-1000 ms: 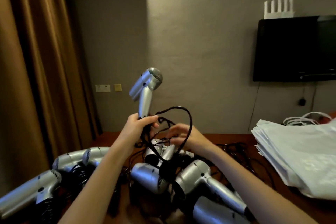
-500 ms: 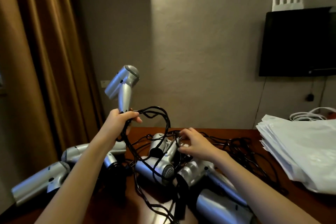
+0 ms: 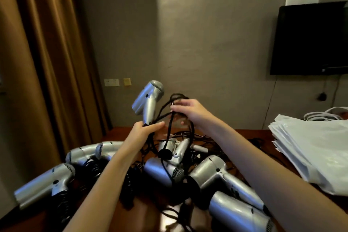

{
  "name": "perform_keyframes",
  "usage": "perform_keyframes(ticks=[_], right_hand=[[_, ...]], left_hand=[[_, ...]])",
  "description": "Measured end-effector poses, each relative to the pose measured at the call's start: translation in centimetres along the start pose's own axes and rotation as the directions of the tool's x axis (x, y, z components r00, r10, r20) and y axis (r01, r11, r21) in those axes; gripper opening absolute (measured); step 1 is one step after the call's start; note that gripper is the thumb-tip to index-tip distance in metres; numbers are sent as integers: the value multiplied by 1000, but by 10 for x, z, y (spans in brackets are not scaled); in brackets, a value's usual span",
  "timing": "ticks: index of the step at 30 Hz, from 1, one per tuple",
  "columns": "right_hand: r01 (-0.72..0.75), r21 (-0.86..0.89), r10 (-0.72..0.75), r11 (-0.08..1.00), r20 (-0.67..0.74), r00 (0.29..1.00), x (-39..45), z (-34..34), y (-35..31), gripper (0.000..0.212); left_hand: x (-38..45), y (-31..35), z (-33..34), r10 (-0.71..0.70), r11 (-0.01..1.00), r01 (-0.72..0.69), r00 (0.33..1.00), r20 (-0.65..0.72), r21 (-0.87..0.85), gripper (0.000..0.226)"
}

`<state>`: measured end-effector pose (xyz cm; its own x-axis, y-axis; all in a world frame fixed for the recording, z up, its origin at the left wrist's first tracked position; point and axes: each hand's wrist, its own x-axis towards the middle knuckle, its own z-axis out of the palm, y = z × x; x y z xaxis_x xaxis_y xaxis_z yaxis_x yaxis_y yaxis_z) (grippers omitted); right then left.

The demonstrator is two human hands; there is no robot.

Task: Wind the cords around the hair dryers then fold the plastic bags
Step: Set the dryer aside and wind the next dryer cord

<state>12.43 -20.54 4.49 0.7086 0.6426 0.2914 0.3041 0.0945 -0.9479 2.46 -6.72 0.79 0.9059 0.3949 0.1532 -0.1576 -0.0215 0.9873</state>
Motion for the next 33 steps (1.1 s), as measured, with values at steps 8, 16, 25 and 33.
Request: perform_keyframes(ticks=[8, 16, 25, 33], right_hand=[[173, -42, -177, 984, -136, 975, -23, -29, -39, 13], [-79, 26, 81, 997, -91, 993, -65, -53, 58, 33], [-394, -346, 520, 852, 461, 719, -60, -3, 93, 31], [-6, -633, 355, 774, 426, 832, -56, -27, 56, 12]], left_hand=[[12, 23, 46, 108, 993, -104, 991, 72, -64, 23], [21, 36, 58, 154, 982, -154, 988, -9, -109, 18], [18, 28, 25, 165, 985, -169, 983, -74, -43, 23], [20, 16, -17, 149, 987, -143, 984, -98, 68, 24]])
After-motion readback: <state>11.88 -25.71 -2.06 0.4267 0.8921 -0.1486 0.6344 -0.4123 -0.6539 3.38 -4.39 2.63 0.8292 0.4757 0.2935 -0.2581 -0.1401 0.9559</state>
